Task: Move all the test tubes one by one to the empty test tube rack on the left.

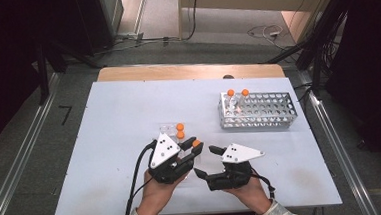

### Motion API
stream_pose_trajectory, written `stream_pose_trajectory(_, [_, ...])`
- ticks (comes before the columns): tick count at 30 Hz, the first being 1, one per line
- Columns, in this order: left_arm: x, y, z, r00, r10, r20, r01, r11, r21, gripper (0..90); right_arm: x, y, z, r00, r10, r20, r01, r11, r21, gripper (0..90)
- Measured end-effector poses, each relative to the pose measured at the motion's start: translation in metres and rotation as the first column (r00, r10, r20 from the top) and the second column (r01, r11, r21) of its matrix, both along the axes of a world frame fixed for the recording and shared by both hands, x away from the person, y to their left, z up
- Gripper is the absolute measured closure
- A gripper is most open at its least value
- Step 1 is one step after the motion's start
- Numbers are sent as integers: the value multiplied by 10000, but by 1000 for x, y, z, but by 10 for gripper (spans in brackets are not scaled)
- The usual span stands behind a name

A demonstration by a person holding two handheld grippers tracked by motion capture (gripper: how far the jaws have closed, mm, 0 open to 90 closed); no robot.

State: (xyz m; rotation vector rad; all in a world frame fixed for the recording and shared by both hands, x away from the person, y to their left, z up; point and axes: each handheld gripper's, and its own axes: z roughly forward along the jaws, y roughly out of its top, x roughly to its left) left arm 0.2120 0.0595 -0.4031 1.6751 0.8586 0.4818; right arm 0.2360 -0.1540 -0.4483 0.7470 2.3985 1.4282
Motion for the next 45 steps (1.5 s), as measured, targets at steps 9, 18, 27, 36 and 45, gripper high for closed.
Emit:
stream_pose_trajectory(9, [-1,18,13,9988,431,216,-425,9987,-282,695,1,0,-1,9999,-84,-75,84,10000,-30,160])
stream_pose_trajectory(18, [2,29,17,9941,986,444,-976,9949,-257,695,2,0,-1,9999,-120,-98,119,9999,-60,161])
stream_pose_trajectory(27, [10,31,11,9905,1308,430,-1310,9914,25,695,2,-1,-2,9998,-153,-94,152,9998,-85,162])
stream_pose_trajectory(36, [19,31,1,9891,1452,230,-1457,9891,217,694,3,-1,-2,9997,-186,-129,185,9998,-85,164])
stream_pose_trajectory(45, [22,24,-15,9888,1494,-39,-1487,9864,702,693,3,-1,-3,9998,-165,-123,164,9998,-93,170])
